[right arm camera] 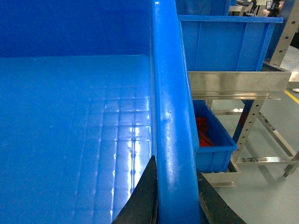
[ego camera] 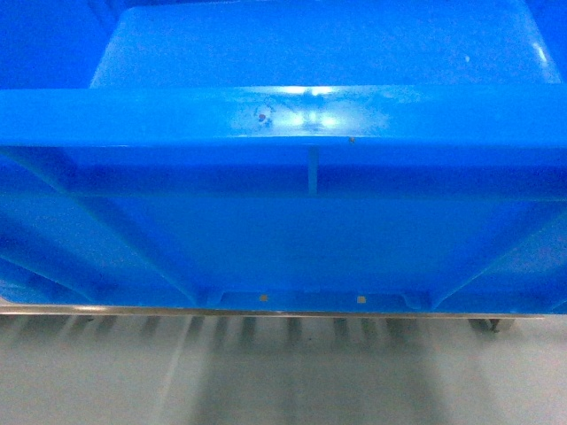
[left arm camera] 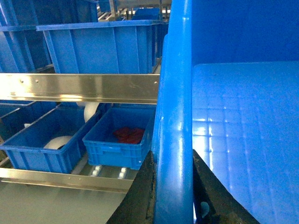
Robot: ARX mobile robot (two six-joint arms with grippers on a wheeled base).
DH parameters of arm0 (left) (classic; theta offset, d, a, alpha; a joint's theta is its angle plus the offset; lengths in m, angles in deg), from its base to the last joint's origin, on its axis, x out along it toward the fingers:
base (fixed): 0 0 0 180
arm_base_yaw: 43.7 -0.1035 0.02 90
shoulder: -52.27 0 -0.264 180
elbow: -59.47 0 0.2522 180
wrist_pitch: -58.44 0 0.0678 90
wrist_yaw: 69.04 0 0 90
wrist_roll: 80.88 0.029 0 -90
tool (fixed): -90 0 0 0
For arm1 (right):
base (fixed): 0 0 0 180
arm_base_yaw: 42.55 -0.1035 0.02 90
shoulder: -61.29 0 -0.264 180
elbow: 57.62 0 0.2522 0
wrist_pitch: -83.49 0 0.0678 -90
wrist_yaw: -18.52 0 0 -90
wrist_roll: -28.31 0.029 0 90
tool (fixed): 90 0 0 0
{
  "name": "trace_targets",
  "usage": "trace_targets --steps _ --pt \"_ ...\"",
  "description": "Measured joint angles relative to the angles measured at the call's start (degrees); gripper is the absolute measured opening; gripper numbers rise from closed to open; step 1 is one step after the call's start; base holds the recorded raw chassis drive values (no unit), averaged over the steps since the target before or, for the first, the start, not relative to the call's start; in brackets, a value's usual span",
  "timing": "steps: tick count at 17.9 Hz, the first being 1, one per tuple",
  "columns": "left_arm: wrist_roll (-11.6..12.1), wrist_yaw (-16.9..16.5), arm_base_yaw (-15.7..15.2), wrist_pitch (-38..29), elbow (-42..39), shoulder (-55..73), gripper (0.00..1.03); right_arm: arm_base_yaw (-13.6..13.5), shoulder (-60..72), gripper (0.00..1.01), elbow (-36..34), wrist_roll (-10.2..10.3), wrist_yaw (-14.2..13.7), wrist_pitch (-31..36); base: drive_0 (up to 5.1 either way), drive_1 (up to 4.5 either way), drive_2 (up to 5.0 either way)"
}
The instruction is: Place box next to blue box on left shelf
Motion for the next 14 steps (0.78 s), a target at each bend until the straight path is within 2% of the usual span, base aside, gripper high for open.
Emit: trace_targets --steps 14 --pt "0.0 0.0 0.0 -0.2 0.0 0.0 0.13 0.0 -0.1 0.08 0.0 -0.1 -0.1 0.1 0.0 0.0 0.0"
